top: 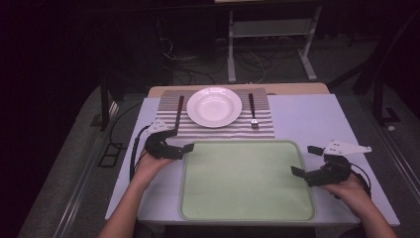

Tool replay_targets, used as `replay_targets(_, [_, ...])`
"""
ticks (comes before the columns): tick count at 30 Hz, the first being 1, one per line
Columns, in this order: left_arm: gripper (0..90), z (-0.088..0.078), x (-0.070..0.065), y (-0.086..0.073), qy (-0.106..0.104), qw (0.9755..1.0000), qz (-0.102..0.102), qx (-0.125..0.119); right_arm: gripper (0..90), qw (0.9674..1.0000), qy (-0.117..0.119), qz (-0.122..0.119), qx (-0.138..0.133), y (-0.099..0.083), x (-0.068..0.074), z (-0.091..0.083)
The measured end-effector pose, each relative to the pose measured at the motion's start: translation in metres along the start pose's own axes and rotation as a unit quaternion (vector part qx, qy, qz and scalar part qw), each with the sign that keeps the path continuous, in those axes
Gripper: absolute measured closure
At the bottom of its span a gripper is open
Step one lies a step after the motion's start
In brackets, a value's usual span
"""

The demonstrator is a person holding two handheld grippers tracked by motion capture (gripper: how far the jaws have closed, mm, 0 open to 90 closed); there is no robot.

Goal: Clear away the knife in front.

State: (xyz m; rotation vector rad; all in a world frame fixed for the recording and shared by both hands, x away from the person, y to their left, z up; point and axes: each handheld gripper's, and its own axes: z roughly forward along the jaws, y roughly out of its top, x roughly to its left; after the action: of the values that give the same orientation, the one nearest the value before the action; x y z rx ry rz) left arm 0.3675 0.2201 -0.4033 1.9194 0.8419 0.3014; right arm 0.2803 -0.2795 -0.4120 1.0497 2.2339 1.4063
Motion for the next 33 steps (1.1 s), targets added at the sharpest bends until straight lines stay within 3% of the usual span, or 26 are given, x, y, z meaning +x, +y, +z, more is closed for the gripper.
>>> replay_targets(8, [16.6, 0.004, 0.021, 0.007, 0.021, 0.9996, -0.017, -0.009, 0.0, 1.0, 0.001, -0.002, -0.001, 0.0, 0.0, 0.0])
replay_targets(12, [22.7, 0.009, 0.033, 0.011, 0.043, 0.9989, -0.017, -0.012, 0.0, 1.0, 0.001, -0.002, 0.001, 0.0, 0.001, 0.0])
replay_targets(24, [37.6, 0.029, 0.059, 0.015, 0.067, 0.9975, -0.021, 0.011, 0.0, 0.9997, 0.01, -0.012, 0.018, -0.003, 0.005, 0.008])
replay_targets(29, [53.8, 0.036, 0.062, 0.016, 0.088, 0.9959, -0.016, 0.01, 0.0, 0.9997, 0.008, -0.012, 0.021, -0.004, 0.005, 0.01])
replay_targets(33, [64.2, 0.048, 0.069, 0.019, 0.098, 0.9947, -0.013, 0.03, 0.0, 0.9996, 0.005, -0.012, 0.024, -0.005, 0.005, 0.011])
